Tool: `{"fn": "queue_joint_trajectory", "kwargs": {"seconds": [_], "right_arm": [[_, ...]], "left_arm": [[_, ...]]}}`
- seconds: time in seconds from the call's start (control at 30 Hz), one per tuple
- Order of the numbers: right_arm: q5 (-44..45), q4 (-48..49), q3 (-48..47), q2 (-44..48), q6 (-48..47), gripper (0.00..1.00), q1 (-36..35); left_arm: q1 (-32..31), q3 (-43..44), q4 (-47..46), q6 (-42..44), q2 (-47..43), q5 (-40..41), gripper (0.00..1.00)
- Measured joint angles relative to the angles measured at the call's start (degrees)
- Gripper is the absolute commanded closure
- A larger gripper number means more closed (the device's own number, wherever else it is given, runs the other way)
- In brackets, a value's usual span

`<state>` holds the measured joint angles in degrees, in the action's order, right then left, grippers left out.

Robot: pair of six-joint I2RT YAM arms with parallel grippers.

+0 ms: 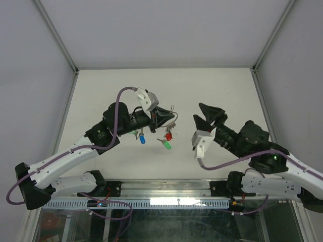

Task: Put the keys on the keyring

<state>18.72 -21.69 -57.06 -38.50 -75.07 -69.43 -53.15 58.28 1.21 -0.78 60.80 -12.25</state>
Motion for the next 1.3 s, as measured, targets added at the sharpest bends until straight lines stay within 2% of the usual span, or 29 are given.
{"fn": "queue_joint_trajectory", "kwargs": {"seconds": [0.1, 0.2, 0.4, 0.5, 0.67, 0.83, 1.03, 1.17, 1.3], "right_arm": [[2.5, -0.5, -6.3, -1.6, 20.8, 0.46, 0.0], [4.8, 0.0, -11.9, -4.1, 37.3, 0.46, 0.0], [5.9, -5.7, -19.9, -11.8, 63.8, 0.45, 1.7], [0.2, -10.0, -24.9, -17.0, 73.1, 0.45, 6.9], [-16.5, -14.4, -26.9, -21.4, 85.6, 0.45, 21.4], [-30.0, -15.2, -26.3, -22.1, 93.1, 0.45, 29.9], [-36.1, -13.2, -20.7, -19.9, 93.9, 0.45, 32.0], [-35.7, -6.2, -8.6, -11.8, 88.1, 0.47, 32.1], [-36.6, 7.0, 7.3, 1.5, 78.6, 0.49, 32.1]], "left_arm": [[0.0, -2.0, -1.0, 0.6, -2.1, 1.3, 1.00], [0.0, -2.5, -1.1, 2.3, -3.1, 2.3, 1.00], [-0.4, -2.5, 1.2, 9.6, -4.0, 5.9, 1.00], [-2.4, -2.4, 3.3, 14.2, -4.0, 9.2, 1.00], [-6.4, -2.3, 6.3, 21.0, -4.0, 13.5, 1.00], [-7.3, -2.3, 7.5, 24.1, -4.0, 15.3, 1.00], [-7.3, -2.3, 7.2, 23.5, -5.2, 16.7, 1.00], [-7.3, -2.9, 4.7, 19.6, -8.0, 16.4, 1.00], [-7.3, -3.0, 0.7, 14.9, -10.6, 14.6, 1.00]]}}
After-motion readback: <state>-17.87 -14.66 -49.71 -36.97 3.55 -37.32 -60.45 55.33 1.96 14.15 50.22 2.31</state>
